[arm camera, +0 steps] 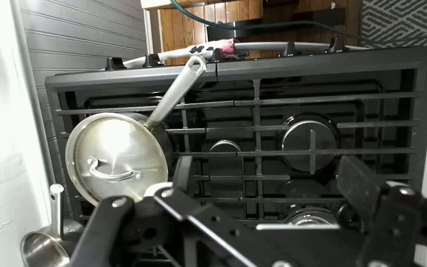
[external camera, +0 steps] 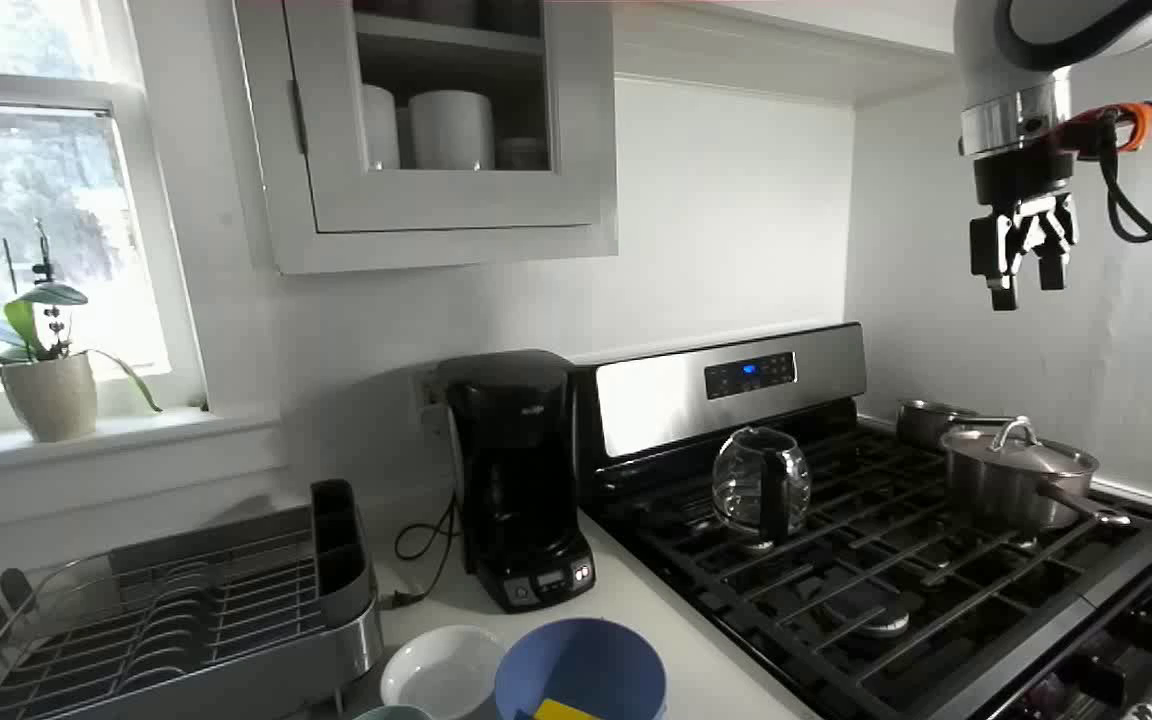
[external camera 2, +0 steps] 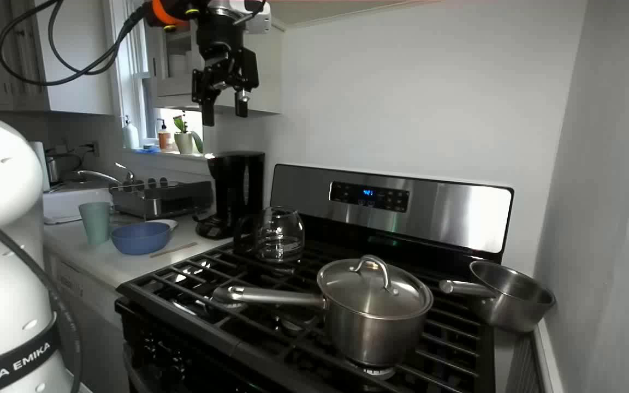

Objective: Move the pot on the top right slightly to the left

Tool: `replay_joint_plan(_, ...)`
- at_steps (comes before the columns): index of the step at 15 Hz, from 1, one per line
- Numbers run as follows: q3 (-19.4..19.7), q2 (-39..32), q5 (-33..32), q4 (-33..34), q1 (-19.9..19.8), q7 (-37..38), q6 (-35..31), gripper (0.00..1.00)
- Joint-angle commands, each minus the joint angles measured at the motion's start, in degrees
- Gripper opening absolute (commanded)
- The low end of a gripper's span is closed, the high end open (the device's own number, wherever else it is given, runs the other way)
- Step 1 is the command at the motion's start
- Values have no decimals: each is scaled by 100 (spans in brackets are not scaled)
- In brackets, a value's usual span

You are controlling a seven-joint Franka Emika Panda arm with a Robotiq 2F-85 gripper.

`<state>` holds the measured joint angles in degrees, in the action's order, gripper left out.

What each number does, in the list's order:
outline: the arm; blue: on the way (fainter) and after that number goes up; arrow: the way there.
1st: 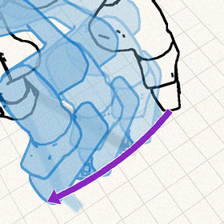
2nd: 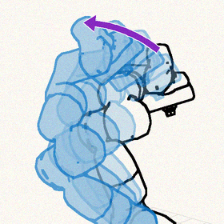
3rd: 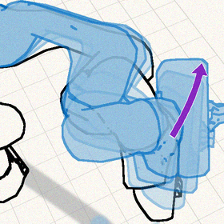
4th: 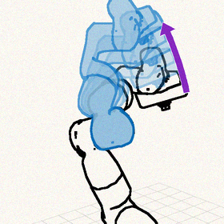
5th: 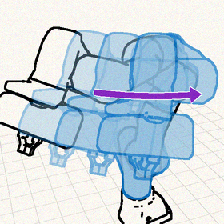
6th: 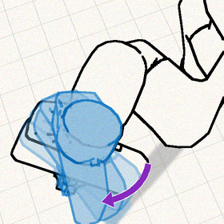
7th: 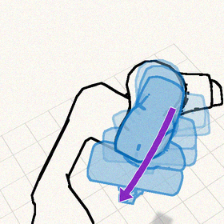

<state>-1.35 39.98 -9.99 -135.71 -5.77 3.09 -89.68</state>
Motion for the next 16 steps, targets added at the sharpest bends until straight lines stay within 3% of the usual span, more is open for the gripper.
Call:
replay_joint_plan(1,76,-7,-43,17,109,53,25,100)
replay_joint_plan(6,76,-6,-43,17,109,53,25,100)
replay_joint_plan(11,892,-637,-382,660,-54,-906,-431,100)
replay_joint_plan(14,1438,-1087,-600,1028,-97,-1665,-1064,100)
replay_joint_plan(16,1843,-1467,-422,1262,-88,-2240,-1637,100)
